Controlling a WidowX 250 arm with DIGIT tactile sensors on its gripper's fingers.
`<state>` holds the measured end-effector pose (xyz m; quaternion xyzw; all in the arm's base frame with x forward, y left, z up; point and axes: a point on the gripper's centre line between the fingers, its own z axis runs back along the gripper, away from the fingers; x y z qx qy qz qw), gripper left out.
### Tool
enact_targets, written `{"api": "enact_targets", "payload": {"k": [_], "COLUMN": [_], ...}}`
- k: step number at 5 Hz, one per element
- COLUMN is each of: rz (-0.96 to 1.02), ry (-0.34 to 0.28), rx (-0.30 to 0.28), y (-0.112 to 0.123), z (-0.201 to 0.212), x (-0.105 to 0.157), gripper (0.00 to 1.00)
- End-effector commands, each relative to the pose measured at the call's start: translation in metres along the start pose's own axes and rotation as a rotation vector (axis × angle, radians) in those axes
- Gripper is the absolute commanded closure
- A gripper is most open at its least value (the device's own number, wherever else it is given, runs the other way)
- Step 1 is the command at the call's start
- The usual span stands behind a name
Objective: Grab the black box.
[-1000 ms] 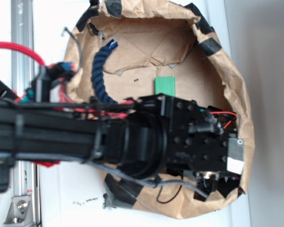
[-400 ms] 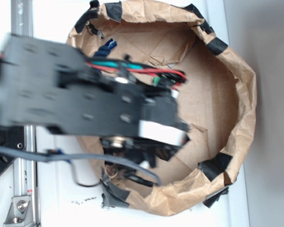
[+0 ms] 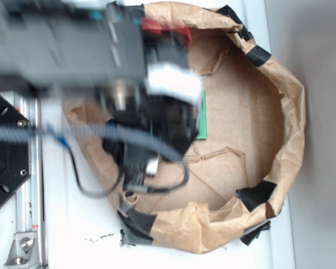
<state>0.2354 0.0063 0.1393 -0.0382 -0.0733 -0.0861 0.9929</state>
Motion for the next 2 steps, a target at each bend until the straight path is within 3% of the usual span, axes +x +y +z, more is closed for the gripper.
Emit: {"api": "enact_targets", "payload": {"k": [1, 2], "rz": [0.230, 0.193], "ry": [0.006, 0.004], "rx": [-0.035, -0.015], "y": [0.000, -0.011], "z": [0.034, 0.030], "x": [0.033, 0.041], "gripper": [1.00, 1.00]}}
